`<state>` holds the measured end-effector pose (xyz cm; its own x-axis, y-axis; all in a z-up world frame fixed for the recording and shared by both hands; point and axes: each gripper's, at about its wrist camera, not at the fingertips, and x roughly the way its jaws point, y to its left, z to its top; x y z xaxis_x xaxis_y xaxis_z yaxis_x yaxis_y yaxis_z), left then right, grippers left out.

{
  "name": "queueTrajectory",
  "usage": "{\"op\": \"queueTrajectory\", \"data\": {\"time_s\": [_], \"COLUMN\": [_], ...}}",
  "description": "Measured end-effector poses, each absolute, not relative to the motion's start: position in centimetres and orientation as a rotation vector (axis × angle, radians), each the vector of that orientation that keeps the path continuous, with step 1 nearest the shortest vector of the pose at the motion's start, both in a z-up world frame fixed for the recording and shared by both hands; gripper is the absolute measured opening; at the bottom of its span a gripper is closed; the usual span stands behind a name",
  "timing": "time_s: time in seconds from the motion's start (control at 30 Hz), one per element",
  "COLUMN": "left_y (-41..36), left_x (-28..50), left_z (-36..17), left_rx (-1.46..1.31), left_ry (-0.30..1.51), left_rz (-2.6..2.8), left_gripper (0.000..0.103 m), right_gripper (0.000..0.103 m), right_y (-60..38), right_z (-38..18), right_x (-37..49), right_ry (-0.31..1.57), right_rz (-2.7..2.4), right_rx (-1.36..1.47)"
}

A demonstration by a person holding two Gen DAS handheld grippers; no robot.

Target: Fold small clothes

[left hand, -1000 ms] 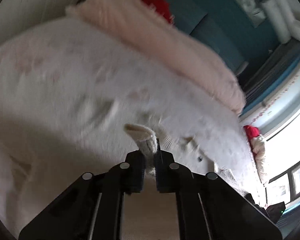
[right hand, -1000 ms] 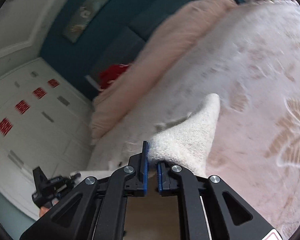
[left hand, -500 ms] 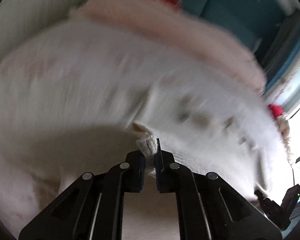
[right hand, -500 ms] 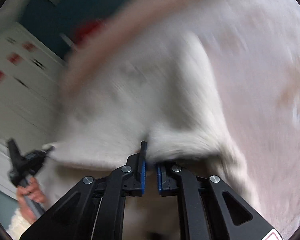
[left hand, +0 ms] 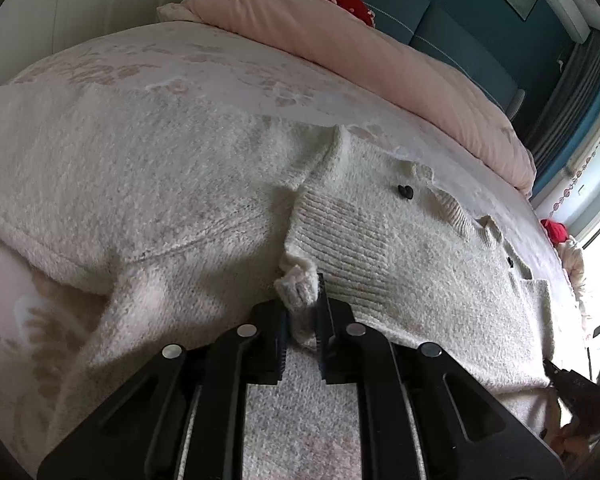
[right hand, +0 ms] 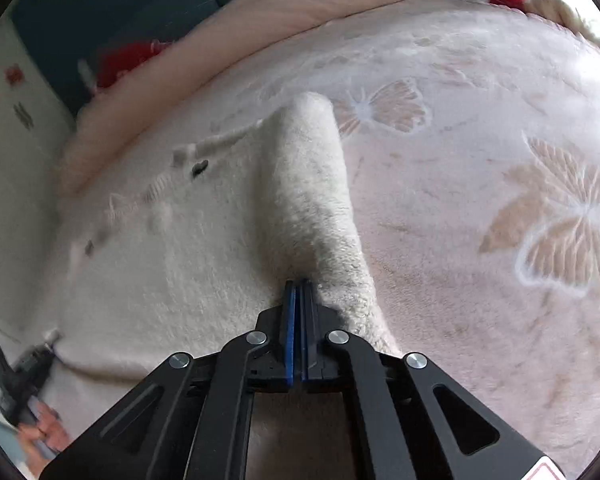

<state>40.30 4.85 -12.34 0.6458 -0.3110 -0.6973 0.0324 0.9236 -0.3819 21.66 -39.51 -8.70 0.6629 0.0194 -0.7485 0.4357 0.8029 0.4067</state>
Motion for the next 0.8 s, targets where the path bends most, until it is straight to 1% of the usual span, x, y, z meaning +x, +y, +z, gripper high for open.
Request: {"op": "queueTrajectory", "data": {"time_s": [0.1,0.13,0.17,0.2,0.27,0.33,0.37,0.4,0.47,0.5,0.57,0.67,0.73,0.77,0.8], "left_y": [5.0,5.1,5.2,5.4,6.1,7.9,9.2,10.8,15.8,18.2,25.0,33.2,38.0,40.0,41.4], "left_x": [40.1,40.1,40.1,40.0,39.9,39.1,38.4,37.6,35.9,35.4,34.7,35.0,35.8,36.3,36.8], "left_z": [-12.5,-12.6,-12.6,-12.6,-12.5,-11.9,-11.5,-11.2,-10.3,-9.9,-9.0,-8.2,-8.4,-8.7,-9.0], "left_rx": [-0.362,-0.368,-0.383,-0.395,-0.446,-0.565,-0.624,-0.678,-0.81,-0.849,-0.913,-0.917,-0.934,-0.955,-0.972], "left_ry": [0.836,0.834,0.832,0.83,0.83,0.838,0.827,0.807,0.75,0.737,0.685,0.648,0.657,0.656,0.661], "left_rz": [-0.204,-0.208,-0.214,-0.219,-0.234,-0.252,-0.248,-0.232,-0.187,-0.139,0.013,0.242,0.396,0.437,0.464], "left_gripper": [0.012,0.012,0.012,0.012,0.013,0.018,0.025,0.036,0.046,0.053,0.062,0.064,0.064,0.063,0.058], "right_gripper": [0.002,0.001,0.0,0.0,0.0,0.001,0.002,0.003,0.003,0.003,0.003,0.002,0.003,0.003,0.003], "right_y": [-38.5,-37.9,-37.6,-37.7,-37.3,-36.4,-35.6,-35.3,-35.5,-35.7,-35.8,-35.9,-35.5,-35.3,-35.2], "right_z": [-6.4,-7.2,-8.4,-9.6,-8.6,-8.6,-8.2,-8.2,-8.7,-9.0,-9.1,-9.4,-9.4,-9.4,-9.5], "right_x": [20.6,21.0,21.4,21.4,21.7,21.7,21.8,21.5,21.2,21.0,20.9,20.7,20.6,20.7,20.7], "right_ry": [0.726,0.757,0.808,0.81,0.798,0.792,0.784,0.782,0.781,0.775,0.766,0.761,0.761,0.761,0.762], "right_rz": [-0.265,-0.284,-0.291,-0.285,-0.309,-0.337,-0.349,-0.356,-0.358,-0.355,-0.348,-0.353,-0.363,-0.37,-0.375], "right_rx": [0.568,0.511,0.497,0.521,0.492,0.428,0.383,0.361,0.355,0.364,0.377,0.367,0.35,0.336,0.328]}}
